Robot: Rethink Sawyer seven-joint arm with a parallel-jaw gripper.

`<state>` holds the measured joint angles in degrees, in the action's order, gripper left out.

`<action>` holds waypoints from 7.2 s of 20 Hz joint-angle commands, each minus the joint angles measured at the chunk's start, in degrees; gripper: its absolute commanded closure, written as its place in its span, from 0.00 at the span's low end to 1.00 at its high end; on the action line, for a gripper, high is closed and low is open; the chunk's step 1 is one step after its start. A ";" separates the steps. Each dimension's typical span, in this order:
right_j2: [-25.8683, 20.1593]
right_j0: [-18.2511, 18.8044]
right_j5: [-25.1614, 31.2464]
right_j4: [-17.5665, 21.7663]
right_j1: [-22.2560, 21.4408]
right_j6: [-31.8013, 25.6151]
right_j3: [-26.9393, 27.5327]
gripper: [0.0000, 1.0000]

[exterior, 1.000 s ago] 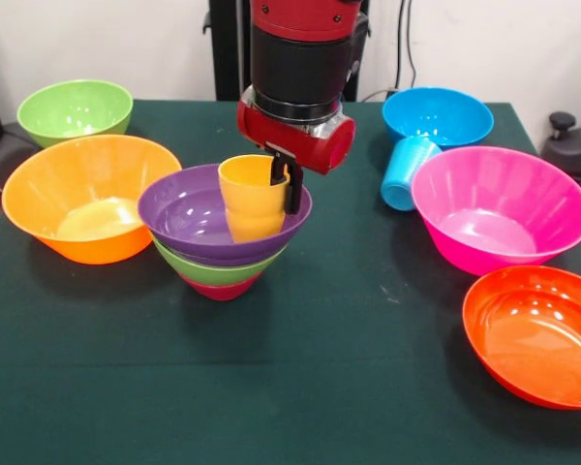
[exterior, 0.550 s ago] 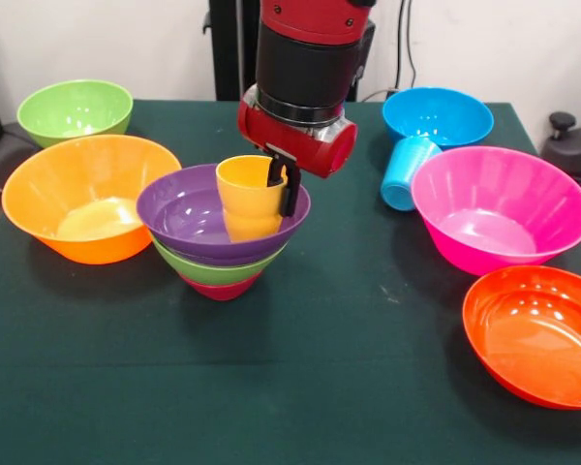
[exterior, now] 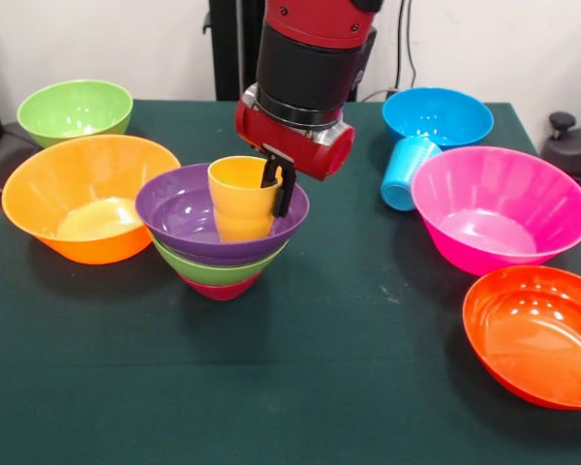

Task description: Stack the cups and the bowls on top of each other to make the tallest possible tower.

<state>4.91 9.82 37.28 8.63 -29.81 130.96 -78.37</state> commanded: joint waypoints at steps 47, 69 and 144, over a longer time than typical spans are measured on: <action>-7.48 4.85 -5.46 0.04 -5.51 -0.99 -13.41 1.00; -8.72 5.40 -9.98 2.51 -4.85 -2.38 -12.69 1.00; -6.33 3.01 2.59 -0.41 -11.23 0.68 -12.91 0.00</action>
<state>1.99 14.57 33.88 8.58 -41.01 130.96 -87.24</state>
